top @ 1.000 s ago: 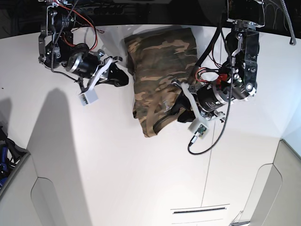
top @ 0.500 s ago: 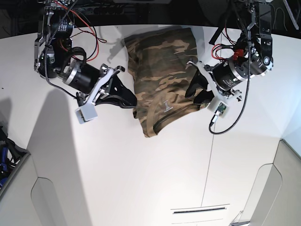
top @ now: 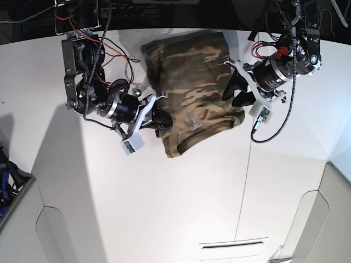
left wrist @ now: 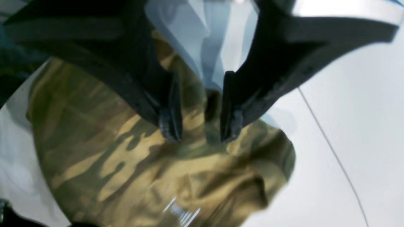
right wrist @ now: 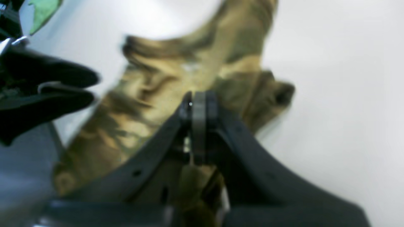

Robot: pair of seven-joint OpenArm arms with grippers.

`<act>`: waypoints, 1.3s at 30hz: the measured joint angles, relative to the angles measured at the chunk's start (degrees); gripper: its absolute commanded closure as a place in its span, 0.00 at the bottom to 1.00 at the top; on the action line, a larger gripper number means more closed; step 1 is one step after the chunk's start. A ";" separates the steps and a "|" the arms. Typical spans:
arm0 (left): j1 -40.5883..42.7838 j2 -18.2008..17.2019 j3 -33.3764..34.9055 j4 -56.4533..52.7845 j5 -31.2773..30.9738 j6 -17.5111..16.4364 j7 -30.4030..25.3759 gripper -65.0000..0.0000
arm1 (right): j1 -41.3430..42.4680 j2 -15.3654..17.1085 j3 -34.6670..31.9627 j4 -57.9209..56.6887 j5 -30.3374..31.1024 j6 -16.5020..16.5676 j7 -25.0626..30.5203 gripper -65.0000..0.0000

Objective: Fold the T-shirt properly

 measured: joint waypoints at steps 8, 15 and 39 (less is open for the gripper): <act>0.00 1.20 -0.04 -10.71 -0.57 0.00 -4.28 0.67 | 3.91 0.15 -0.04 -12.72 0.79 0.44 1.99 1.00; -0.92 1.25 -0.04 -11.56 -0.46 -0.44 -5.66 0.67 | 3.87 0.15 -0.04 -12.22 2.29 0.28 1.90 1.00; 11.65 1.38 -15.61 9.22 -6.78 -2.54 2.84 0.67 | -11.08 11.65 6.43 21.68 15.98 -0.13 -16.02 1.00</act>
